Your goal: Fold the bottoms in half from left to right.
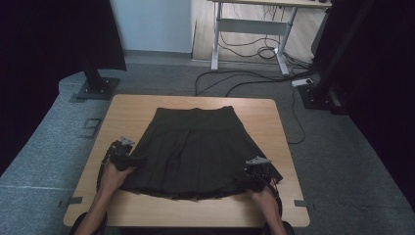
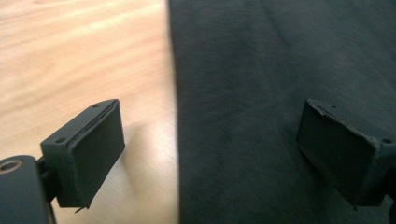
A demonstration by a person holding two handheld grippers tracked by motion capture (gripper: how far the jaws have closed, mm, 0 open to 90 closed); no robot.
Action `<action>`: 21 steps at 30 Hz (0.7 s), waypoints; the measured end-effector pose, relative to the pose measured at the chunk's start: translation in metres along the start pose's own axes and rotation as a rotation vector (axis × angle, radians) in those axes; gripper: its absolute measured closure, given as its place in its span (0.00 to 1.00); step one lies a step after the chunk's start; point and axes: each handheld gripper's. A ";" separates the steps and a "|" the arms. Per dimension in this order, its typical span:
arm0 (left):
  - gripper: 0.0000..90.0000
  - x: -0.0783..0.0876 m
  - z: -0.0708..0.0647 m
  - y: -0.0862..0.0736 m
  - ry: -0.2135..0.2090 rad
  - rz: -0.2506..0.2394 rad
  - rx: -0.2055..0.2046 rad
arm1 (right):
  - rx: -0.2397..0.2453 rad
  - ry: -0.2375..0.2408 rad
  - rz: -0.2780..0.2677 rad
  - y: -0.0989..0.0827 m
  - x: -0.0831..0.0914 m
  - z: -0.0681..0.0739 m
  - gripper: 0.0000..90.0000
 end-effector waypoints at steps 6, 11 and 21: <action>0.08 0.022 -0.031 -0.016 -0.044 0.004 -0.034 | -0.032 -0.043 -0.001 0.009 -0.001 -0.034 0.09; 0.08 0.040 -0.072 -0.023 -0.070 -0.015 -0.106 | -0.090 -0.093 -0.020 0.020 -0.004 -0.072 0.08; 0.14 0.036 -0.037 0.025 -0.094 -0.065 -0.021 | -0.061 -0.091 -0.048 0.023 0.014 -0.064 0.15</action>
Point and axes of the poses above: each handheld gripper's, and its own axes: x roughly backward along the jaws, y roughly out of its top, z roughly to its left, and after that the axes turned 11 degrees about y, right-handed
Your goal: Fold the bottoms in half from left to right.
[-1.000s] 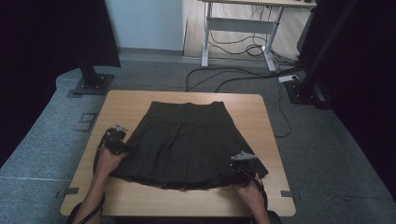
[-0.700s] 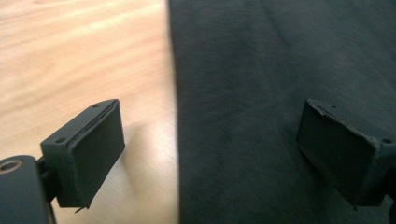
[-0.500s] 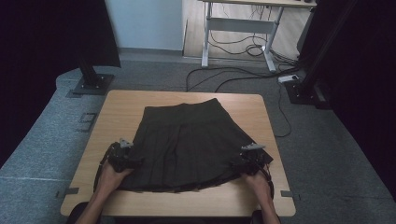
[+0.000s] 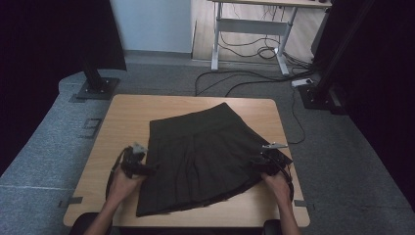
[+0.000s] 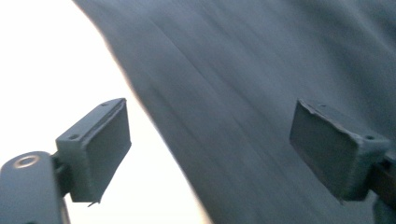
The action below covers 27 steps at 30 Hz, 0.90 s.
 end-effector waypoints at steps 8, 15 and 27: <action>0.16 -0.064 0.036 0.057 0.096 0.038 0.043 | 0.070 0.076 -0.036 -0.002 0.019 0.036 0.15; 0.16 -0.099 0.037 0.074 0.099 0.043 0.052 | 0.075 0.094 -0.028 -0.008 0.014 0.042 0.15; 0.12 -0.115 0.046 0.051 0.086 0.025 0.115 | 0.091 0.107 -0.031 -0.011 0.019 0.042 0.15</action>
Point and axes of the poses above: each handheld gripper's, and its own axes: x roughly backward along the jaws, y roughly out of its top, z roughly to its left, and after that the axes turned 11 degrees about y, right-handed
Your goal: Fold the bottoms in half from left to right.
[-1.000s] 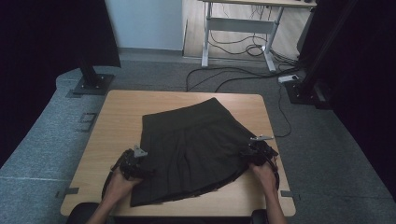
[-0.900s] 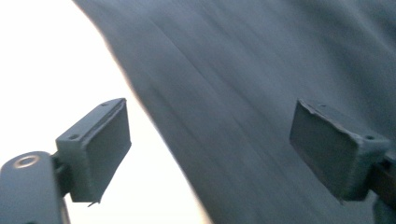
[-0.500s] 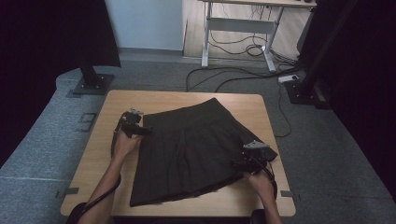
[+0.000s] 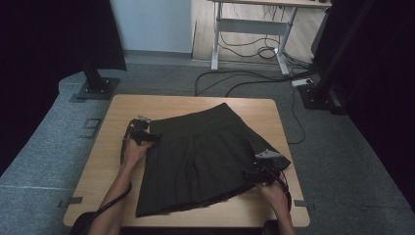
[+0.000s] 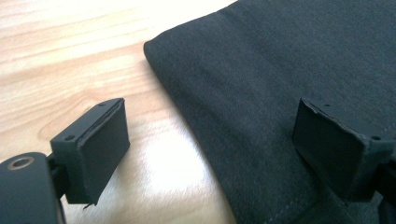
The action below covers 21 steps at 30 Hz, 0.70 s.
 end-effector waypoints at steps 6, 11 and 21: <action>0.13 0.007 0.001 -0.007 0.006 -0.001 0.008 | 0.046 0.007 -0.010 0.013 0.016 0.010 0.15; 0.13 0.012 0.002 -0.012 0.007 0.000 0.008 | 0.110 0.089 -0.001 0.031 0.014 0.033 0.15; 0.13 0.012 0.002 -0.014 0.004 -0.001 0.009 | 0.246 0.320 0.033 0.062 -0.026 0.107 0.09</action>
Point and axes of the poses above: each handheld gripper's, and its own axes: x roughly backward along the jaws, y roughly out of its top, z roughly to its left, and after that the axes turned 11 degrees about y, right-handed
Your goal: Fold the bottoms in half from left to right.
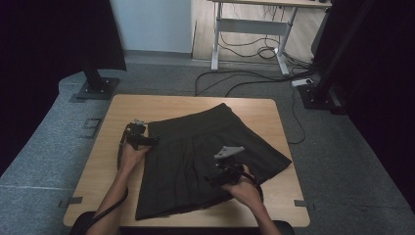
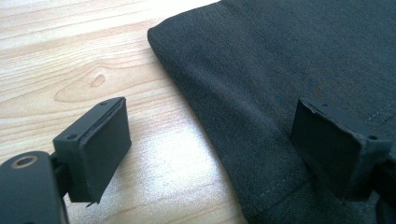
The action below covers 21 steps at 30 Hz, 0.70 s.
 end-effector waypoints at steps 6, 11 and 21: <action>0.13 0.000 0.000 0.000 -0.001 0.000 0.000 | 0.087 0.135 0.061 0.022 -0.053 0.041 0.07; 0.13 0.000 0.000 0.000 -0.002 0.000 0.000 | 0.138 0.209 0.097 0.031 -0.084 0.068 0.07; 0.13 -0.001 0.001 0.001 -0.006 0.001 -0.005 | 0.240 0.336 0.191 0.034 -0.140 0.123 0.07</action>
Point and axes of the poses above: each handheld gripper's, and its own axes: x roughly backward along the jaws, y roughly out of its top, z roughly to its left, and after that the axes turned 11 degrees about y, right-handed
